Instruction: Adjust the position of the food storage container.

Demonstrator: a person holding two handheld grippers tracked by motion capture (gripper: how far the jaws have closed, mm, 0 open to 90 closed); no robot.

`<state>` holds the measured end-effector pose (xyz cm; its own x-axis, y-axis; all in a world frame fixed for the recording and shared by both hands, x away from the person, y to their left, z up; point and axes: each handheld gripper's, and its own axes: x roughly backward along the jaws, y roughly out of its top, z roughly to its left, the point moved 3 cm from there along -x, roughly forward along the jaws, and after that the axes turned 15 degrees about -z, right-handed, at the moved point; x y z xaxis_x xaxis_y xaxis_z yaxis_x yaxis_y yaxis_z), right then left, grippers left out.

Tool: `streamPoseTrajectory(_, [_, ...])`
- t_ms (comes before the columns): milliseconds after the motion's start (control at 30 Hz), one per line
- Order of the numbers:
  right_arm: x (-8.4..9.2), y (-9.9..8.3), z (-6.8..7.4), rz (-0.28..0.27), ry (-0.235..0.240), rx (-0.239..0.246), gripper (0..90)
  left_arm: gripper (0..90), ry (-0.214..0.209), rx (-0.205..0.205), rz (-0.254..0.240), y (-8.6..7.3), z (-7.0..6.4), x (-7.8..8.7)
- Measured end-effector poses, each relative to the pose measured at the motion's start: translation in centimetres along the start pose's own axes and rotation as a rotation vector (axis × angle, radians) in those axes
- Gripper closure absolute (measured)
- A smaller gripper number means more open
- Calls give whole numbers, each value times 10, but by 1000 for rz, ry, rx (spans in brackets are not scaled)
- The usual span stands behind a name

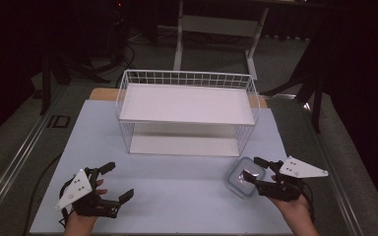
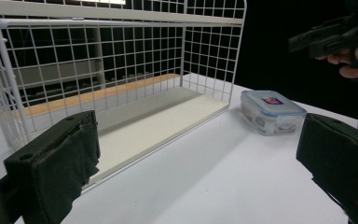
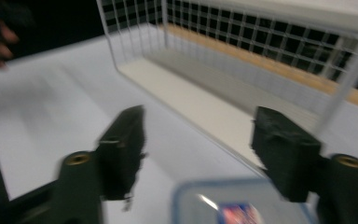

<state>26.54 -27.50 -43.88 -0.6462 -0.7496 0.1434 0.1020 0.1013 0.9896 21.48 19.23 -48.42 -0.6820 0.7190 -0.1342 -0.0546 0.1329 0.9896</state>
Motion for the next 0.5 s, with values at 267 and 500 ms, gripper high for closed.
streamPoseTrajectory(267, [13,-24,-22,91,-71,14,805,3,-15,9,20,-5,-2,-2])
streamPoseTrajectory(500, [22,-48,-41,181,-129,16,900,3,-10,23,14,-5,-2,-3])
